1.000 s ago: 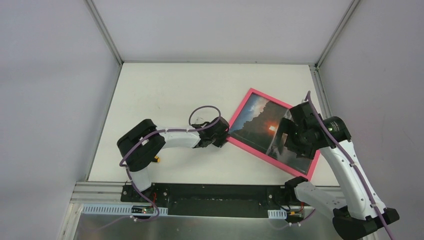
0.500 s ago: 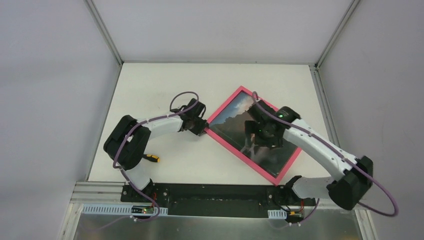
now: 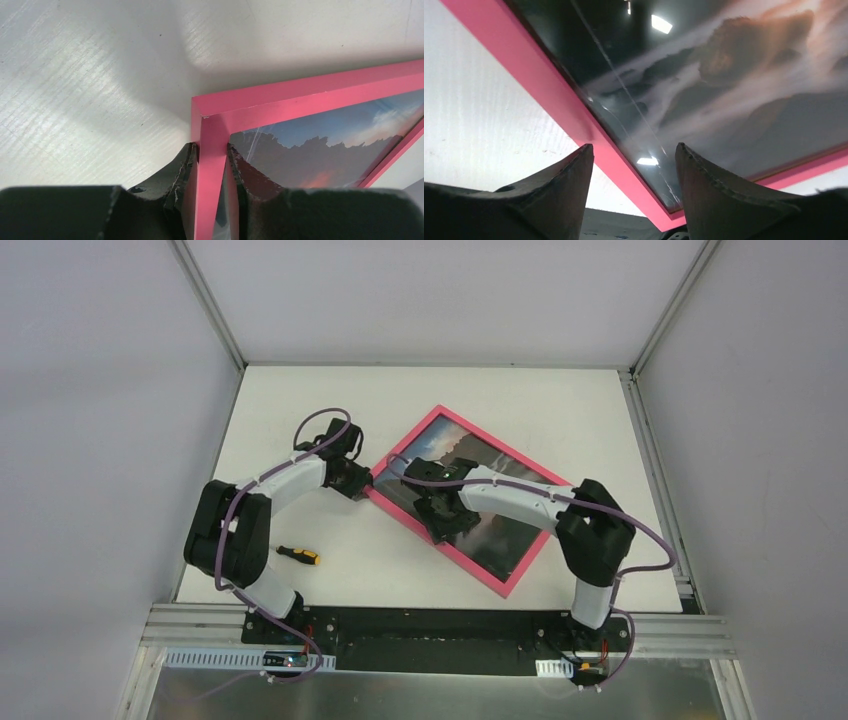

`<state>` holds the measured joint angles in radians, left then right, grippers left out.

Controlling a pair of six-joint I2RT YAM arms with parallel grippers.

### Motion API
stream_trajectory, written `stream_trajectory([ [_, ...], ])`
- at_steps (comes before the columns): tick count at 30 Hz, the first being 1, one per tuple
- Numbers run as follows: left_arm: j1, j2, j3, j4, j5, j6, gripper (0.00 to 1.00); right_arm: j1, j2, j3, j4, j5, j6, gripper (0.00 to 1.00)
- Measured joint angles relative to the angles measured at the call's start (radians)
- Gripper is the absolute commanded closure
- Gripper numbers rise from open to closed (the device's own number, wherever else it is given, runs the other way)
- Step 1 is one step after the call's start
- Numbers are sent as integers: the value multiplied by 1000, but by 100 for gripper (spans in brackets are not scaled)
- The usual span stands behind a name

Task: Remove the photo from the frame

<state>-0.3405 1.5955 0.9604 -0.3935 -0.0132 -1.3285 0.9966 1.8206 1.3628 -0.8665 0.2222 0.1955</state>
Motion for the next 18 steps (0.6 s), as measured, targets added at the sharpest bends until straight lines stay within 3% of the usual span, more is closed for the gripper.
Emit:
stream_trajectory([
  [3,2,-10,0,-12,0,9,100,9,20,11,22,-32,-46,41],
  [6,9,-18,0,-15,0,13,100,27,41,19,35,-57,-75,51],
  [11,15,-32,0,-16,1,21,100,56,96,24,55,-68,-97,58],
  [15,15,-36,0,-16,0,25,100,79,101,23,61,-35,-108,73],
  [18,15,-41,0,-16,0,27,100,107,101,23,72,18,-121,80],
])
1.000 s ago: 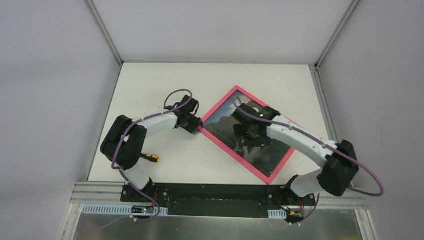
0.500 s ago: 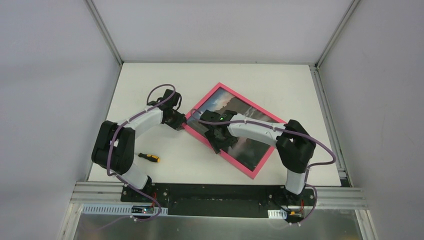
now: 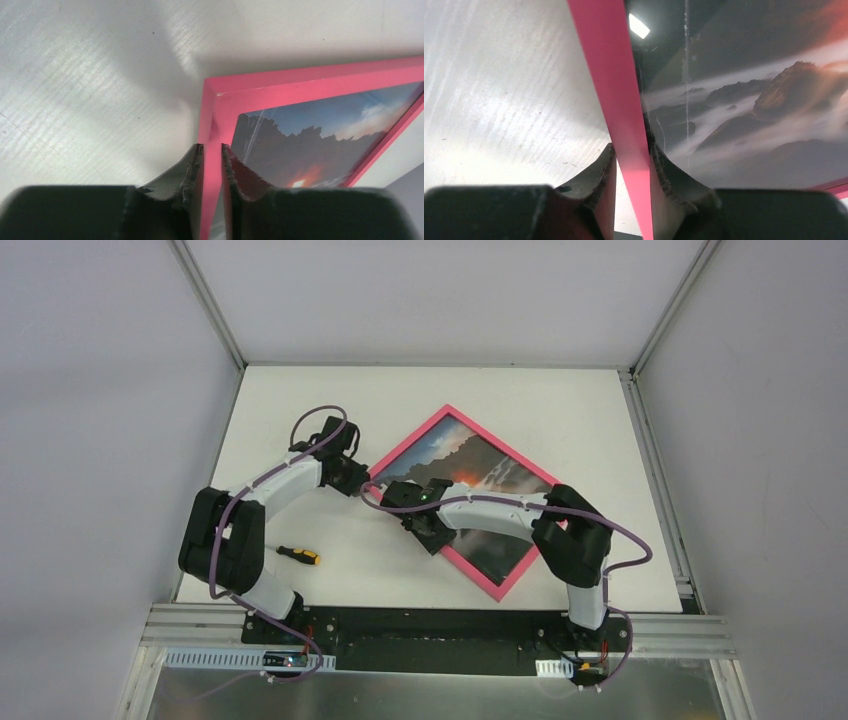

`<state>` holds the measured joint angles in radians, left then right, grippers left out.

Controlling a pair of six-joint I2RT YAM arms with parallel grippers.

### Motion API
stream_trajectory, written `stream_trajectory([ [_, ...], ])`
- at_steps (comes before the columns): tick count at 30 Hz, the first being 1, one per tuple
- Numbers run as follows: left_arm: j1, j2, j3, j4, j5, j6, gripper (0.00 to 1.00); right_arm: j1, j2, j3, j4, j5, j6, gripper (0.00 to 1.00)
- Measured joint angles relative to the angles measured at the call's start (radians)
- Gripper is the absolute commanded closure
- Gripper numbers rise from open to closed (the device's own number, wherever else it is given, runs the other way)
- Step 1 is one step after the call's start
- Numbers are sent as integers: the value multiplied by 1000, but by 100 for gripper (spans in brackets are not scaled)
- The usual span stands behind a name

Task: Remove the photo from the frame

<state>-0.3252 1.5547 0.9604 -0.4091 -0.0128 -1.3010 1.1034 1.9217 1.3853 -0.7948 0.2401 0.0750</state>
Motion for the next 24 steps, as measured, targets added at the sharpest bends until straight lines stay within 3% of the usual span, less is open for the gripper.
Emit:
stream_trajectory([
  [4,0,-17,0,2,0,0,97,24,0,0,11,28,5,89],
  [12,24,-22,63,-25,74,74,26,19,-12,0,9,39,18,98],
  [16,26,-84,72,-34,115,117,2,4,-40,0,0,17,18,100],
  [24,59,-453,16,-33,167,165,1,-80,-129,43,-47,-101,30,100],
])
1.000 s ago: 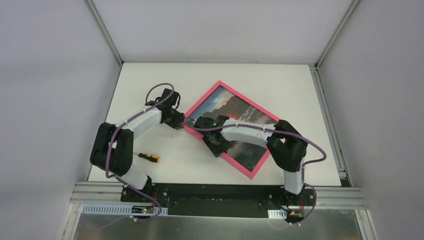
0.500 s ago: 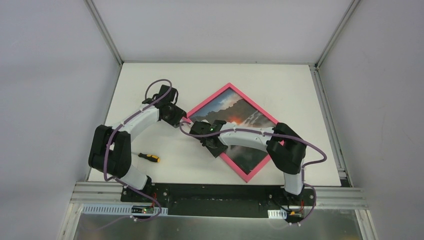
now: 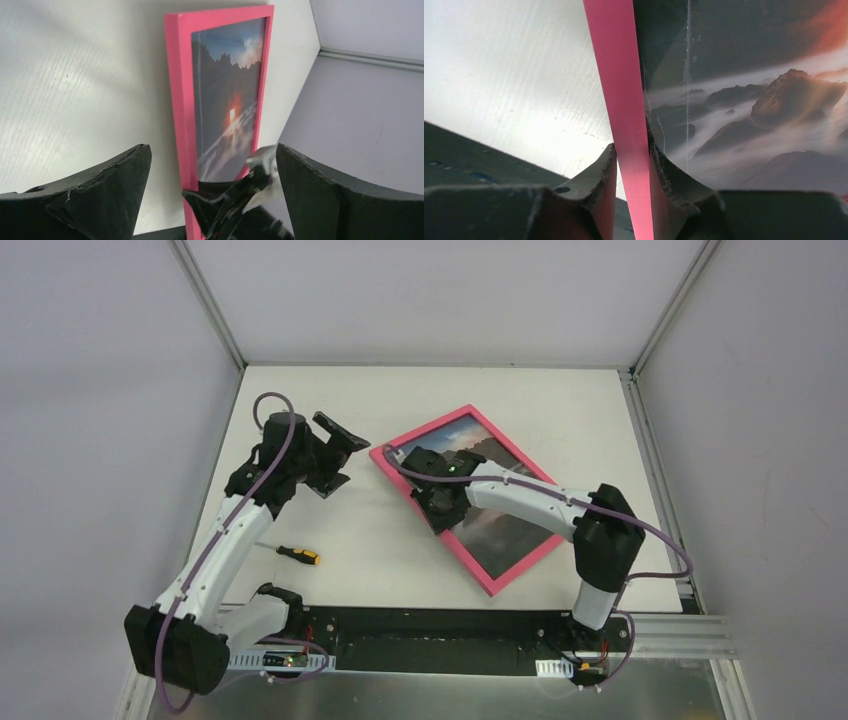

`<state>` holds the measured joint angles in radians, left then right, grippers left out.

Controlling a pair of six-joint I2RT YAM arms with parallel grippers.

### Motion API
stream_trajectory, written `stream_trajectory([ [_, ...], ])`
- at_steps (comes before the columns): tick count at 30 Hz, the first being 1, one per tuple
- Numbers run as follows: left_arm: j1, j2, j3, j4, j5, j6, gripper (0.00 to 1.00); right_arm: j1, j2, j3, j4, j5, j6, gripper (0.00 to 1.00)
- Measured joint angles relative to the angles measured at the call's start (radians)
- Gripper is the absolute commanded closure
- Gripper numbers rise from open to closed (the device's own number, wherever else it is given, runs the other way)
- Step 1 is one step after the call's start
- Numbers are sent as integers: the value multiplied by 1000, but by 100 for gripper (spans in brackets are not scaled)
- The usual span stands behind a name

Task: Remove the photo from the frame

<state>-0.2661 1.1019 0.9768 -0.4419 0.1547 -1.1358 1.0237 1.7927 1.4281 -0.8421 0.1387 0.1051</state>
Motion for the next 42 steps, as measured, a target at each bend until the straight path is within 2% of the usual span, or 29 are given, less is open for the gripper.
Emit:
stream_trajectory([
  [4,6,-126,-88,51,42,-18,1,-58,-39,39,-33,-82,26,100],
  [7,5,-146,-167,167,115,-55,1,-98,-63,72,-60,-151,47,100],
  [8,4,-138,-187,210,138,-66,1,-110,-71,84,-68,-172,54,100],
  [11,-16,-86,-209,330,191,-105,11,-143,-98,109,-81,-230,77,100],
  [16,-148,55,-202,484,219,-135,13,-190,-142,113,-89,-319,105,100],
  [21,-241,165,-187,551,227,-159,24,-230,-157,113,-87,-385,131,100],
  [29,-246,200,-159,576,203,-168,42,-263,-207,112,-77,-428,182,100],
  [32,-250,237,-119,592,204,-167,44,-263,-214,108,-76,-440,193,100],
  [36,-264,285,-77,602,213,-162,69,-263,-214,103,-74,-443,197,100],
  [37,-265,294,-69,603,215,-161,72,-263,-214,103,-74,-443,198,99],
  [39,-269,301,-63,592,218,-152,79,-263,-215,103,-74,-440,201,90],
  [42,-271,301,-61,579,219,-127,92,-260,-216,105,-90,-427,203,69],
])
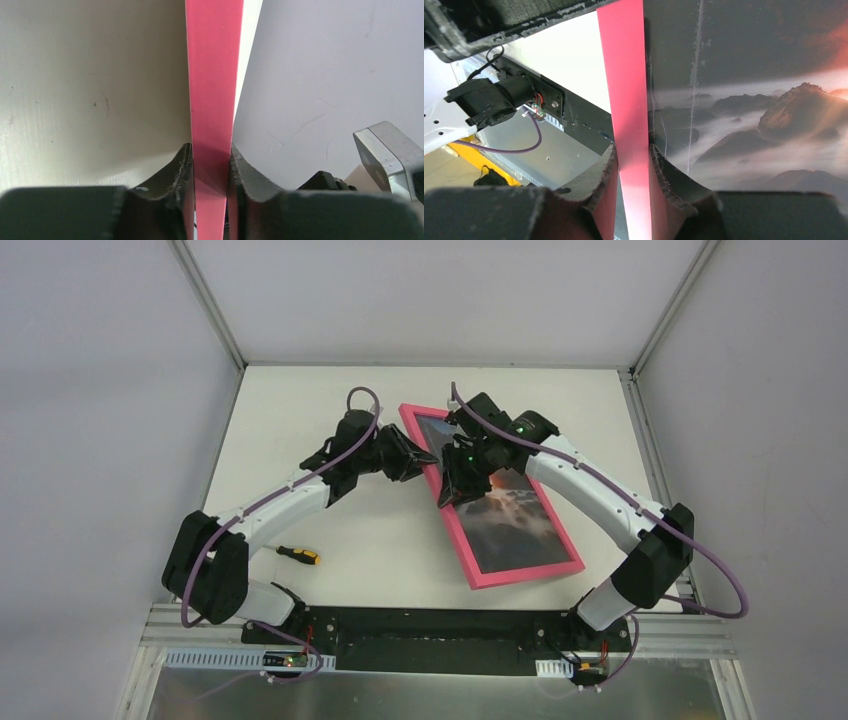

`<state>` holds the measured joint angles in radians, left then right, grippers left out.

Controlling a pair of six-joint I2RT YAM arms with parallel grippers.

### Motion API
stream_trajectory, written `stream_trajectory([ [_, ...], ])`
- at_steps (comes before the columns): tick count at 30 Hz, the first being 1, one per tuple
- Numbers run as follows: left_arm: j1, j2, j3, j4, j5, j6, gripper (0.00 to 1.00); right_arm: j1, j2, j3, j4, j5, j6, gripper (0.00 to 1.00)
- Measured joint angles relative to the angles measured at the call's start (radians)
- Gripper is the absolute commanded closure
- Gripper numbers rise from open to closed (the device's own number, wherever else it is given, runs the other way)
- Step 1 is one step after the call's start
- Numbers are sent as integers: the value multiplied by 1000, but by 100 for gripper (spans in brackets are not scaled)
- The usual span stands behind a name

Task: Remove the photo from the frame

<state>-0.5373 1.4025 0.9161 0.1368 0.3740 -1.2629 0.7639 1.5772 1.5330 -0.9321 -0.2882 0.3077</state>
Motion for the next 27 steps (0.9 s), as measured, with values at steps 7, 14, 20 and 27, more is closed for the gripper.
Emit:
stream_trajectory([
  [7,-6,-2,79,-154,-22,40,100,96,3,151,-151,209,29,16],
  [14,-6,-21,143,-297,-62,27,100,321,14,369,-323,551,70,8],
  [20,-7,-43,207,-418,-137,-6,100,481,24,382,-399,756,79,9],
  [27,-5,-57,319,-584,-267,-55,100,607,120,459,-474,956,83,19],
])
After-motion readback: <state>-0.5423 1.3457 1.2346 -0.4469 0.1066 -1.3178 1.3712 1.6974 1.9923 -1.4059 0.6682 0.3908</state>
